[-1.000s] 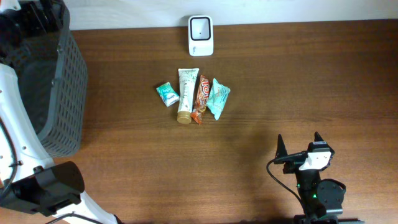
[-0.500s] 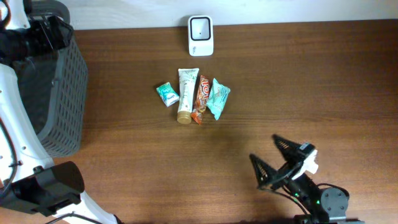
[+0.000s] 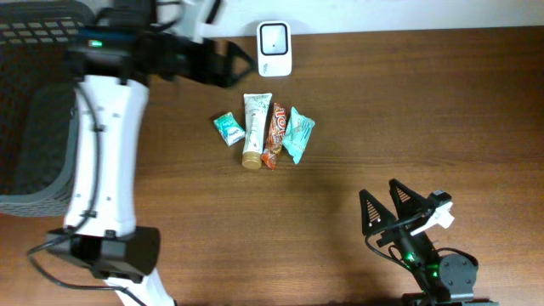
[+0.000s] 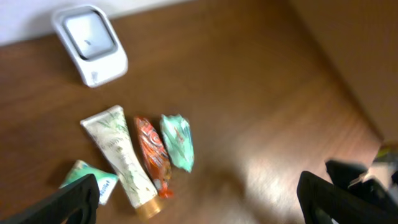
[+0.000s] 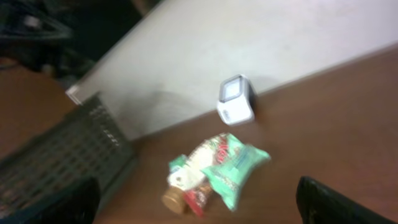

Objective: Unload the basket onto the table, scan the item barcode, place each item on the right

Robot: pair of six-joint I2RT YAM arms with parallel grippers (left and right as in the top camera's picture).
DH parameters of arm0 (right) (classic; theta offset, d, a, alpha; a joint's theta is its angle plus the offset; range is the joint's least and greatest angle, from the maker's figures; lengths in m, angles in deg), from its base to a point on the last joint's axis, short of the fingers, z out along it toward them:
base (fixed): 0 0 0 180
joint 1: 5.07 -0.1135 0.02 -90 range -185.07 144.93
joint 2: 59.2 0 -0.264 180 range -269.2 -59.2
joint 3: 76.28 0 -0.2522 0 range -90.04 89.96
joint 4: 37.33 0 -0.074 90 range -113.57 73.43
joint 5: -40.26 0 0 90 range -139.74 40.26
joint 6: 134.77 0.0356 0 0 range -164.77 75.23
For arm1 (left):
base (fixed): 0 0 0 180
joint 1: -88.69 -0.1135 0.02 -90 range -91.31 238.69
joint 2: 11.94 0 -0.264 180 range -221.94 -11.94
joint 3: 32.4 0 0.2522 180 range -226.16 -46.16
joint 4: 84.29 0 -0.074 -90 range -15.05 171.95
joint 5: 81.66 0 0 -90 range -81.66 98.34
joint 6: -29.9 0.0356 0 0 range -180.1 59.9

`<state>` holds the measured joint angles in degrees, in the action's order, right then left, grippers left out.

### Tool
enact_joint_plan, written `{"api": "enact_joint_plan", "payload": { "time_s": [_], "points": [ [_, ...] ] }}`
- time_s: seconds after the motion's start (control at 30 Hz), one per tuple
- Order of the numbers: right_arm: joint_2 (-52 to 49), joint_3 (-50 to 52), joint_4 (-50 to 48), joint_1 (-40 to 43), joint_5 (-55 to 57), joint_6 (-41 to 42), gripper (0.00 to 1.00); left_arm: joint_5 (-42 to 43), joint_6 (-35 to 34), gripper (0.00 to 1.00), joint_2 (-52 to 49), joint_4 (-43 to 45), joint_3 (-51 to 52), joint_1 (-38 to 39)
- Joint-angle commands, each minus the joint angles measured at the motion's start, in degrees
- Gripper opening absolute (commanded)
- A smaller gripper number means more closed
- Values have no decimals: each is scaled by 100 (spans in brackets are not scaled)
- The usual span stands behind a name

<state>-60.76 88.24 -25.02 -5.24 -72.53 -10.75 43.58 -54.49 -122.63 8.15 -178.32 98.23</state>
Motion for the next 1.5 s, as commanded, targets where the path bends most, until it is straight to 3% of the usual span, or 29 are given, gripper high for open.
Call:
{"api": "enact_joint_plan", "payload": {
  "time_s": [0.0,0.13,0.23,0.4,0.47,0.67,0.77,0.9,1.07,1.27,1.33,1.4,1.47],
  "points": [
    [7,-70,767,28,358,-35,99,-1314,170,99,-107,-203,297,977],
    [-26,-72,940,24,358,-55,99,-2288,-352,98,-605,-269,651,1803],
    [-26,-72,940,24,358,-55,98,-2306,-417,84,-1115,-326,669,2107],
    [-26,-72,940,24,358,-55,99,-2310,-501,84,-1908,-116,669,2398],
    [-26,-72,940,24,358,-55,99,-2308,-505,74,-2120,151,669,2439],
    [-26,-72,940,24,358,-55,98,-2911,-907,65,-2522,1073,669,2465],
    [-26,-72,940,24,358,-55,99,-2909,-909,50,-2717,1215,669,2500],
    [-26,-72,940,24,358,-55,99,-3047,-907,47,-3091,1318,669,2583],
    [-26,-72,940,24,358,-55,98,-4409,-907,41,-3272,1250,669,2592],
    [-26,-72,940,24,358,-55,99,-4323,-907,41,-3265,1198,584,2570],
    [-26,-72,940,24,358,-55,99,-4142,-909,33,-3265,1163,584,2570],
    [-26,-72,940,24,358,-55,99,-3912,-909,17,-3252,1088,437,2570],
    [-26,-72,940,24,358,-55,99,-3788,-931,6,-3230,660,-216,2570]
  ]
}}
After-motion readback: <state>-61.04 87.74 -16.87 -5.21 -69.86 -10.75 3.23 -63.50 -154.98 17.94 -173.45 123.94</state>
